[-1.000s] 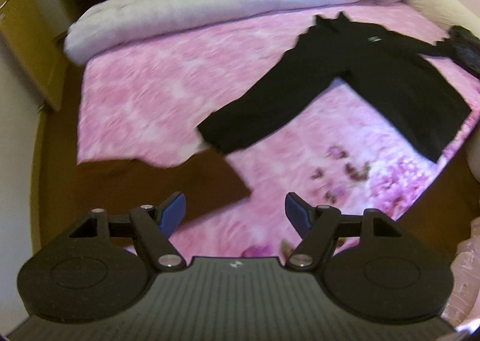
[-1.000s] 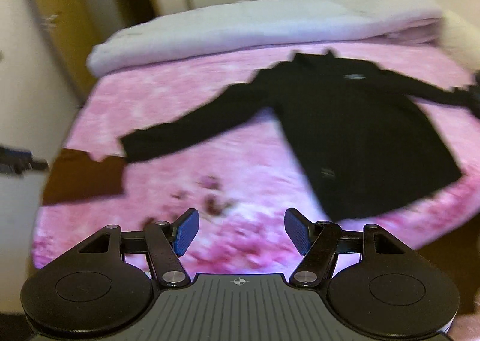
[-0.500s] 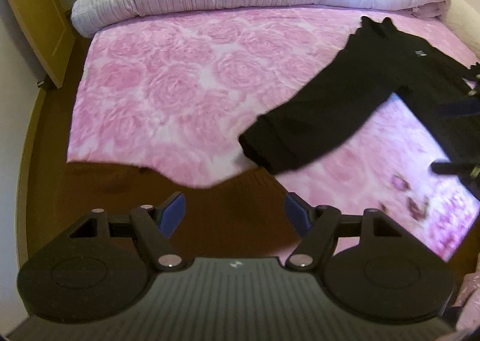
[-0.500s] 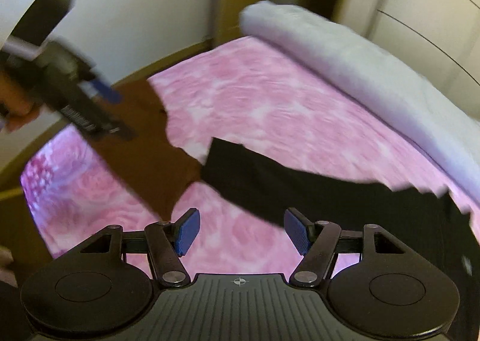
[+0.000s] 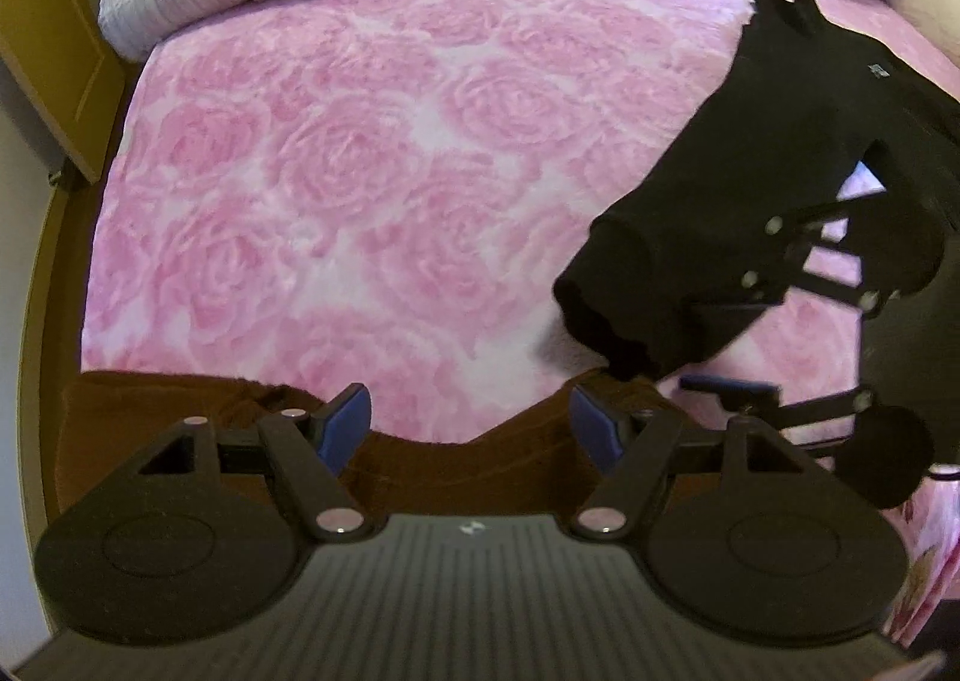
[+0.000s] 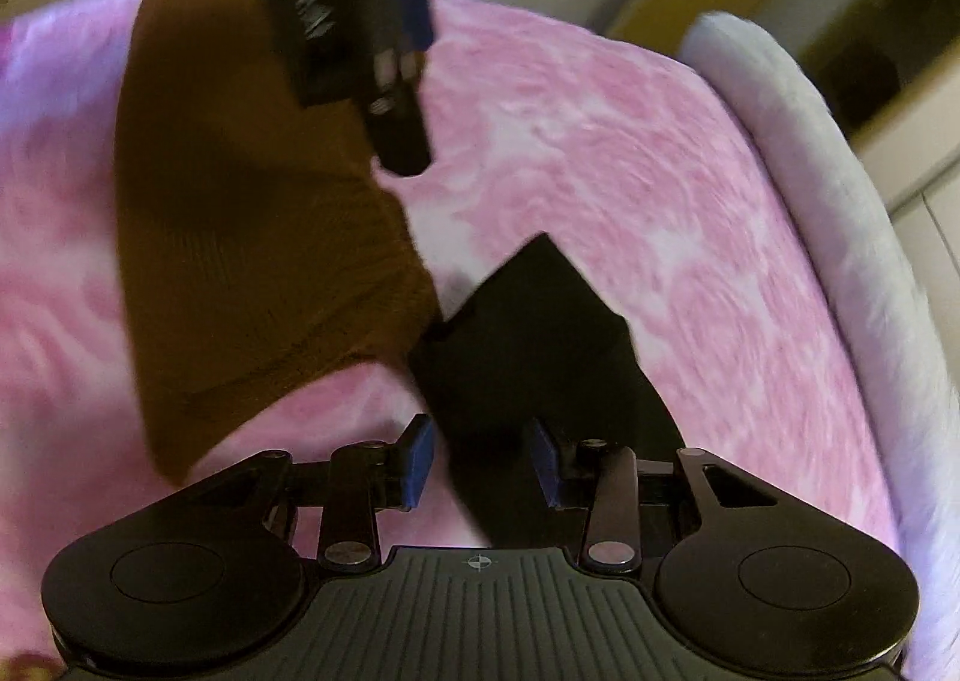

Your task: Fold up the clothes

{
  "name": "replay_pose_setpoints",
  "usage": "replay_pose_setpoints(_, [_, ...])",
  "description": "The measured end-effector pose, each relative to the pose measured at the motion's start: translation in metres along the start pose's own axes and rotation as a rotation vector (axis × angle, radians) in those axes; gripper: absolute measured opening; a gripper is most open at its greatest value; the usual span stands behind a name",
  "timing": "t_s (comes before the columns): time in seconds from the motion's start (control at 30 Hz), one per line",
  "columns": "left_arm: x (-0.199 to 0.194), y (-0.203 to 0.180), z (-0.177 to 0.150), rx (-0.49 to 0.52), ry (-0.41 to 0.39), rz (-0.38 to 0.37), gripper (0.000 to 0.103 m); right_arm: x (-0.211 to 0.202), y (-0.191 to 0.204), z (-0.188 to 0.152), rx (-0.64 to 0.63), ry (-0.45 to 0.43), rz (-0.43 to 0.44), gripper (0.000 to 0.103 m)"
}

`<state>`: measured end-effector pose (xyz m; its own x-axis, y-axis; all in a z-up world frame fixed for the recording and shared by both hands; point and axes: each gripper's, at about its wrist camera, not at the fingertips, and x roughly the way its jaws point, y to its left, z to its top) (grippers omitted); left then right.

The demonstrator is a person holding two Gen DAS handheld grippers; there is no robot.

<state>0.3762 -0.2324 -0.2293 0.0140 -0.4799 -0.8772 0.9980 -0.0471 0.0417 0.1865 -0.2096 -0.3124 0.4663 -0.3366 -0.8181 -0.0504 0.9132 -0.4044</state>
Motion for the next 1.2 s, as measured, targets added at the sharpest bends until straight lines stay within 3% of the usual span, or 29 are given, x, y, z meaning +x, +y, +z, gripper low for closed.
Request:
replay_pose_setpoints(0.13, [0.003,0.009,-0.002,-0.036,0.008,0.014,0.07,0.025,0.013,-0.004,-0.133,-0.007,-0.035,0.043])
replay_pose_setpoints(0.17, [0.002,0.011,-0.002,-0.047,0.009,0.017,0.069,0.025,0.007,-0.003,-0.104,-0.007,-0.024,0.042])
replay_pose_setpoints(0.27, [0.0,0.016,-0.001,-0.076,0.01,0.026,0.069,0.026,-0.009,-0.001,-0.016,-0.006,0.009,0.017])
replay_pose_setpoints(0.4, [-0.006,0.012,0.004,-0.084,-0.004,0.03,0.069,0.001,-0.042,0.002,0.106,-0.079,0.002,0.011])
replay_pose_setpoints(0.53, [-0.007,-0.006,0.021,-0.07,-0.017,0.005,0.069,-0.045,-0.106,-0.006,0.371,-0.185,-0.022,0.011])
replay_pose_setpoints(0.67, [-0.005,-0.037,0.046,-0.039,-0.038,-0.033,0.069,-0.098,-0.184,-0.041,0.698,-0.308,-0.046,0.011])
replay_pose_setpoints(0.8, [-0.004,-0.08,0.077,0.014,-0.071,-0.064,0.069,-0.152,-0.266,-0.101,0.941,-0.422,-0.102,0.011])
replay_pose_setpoints(0.97, [-0.005,-0.152,0.126,0.053,-0.12,-0.088,0.069,-0.228,-0.362,-0.221,1.123,-0.542,-0.282,0.011])
replay_pose_setpoints(1.07, [0.004,-0.208,0.15,0.086,-0.122,-0.085,0.069,-0.261,-0.398,-0.307,1.174,-0.56,-0.404,0.011])
replay_pose_setpoints(1.2, [0.021,-0.29,0.179,0.084,-0.091,-0.092,0.069,-0.27,-0.426,-0.431,1.28,-0.508,-0.524,0.011])
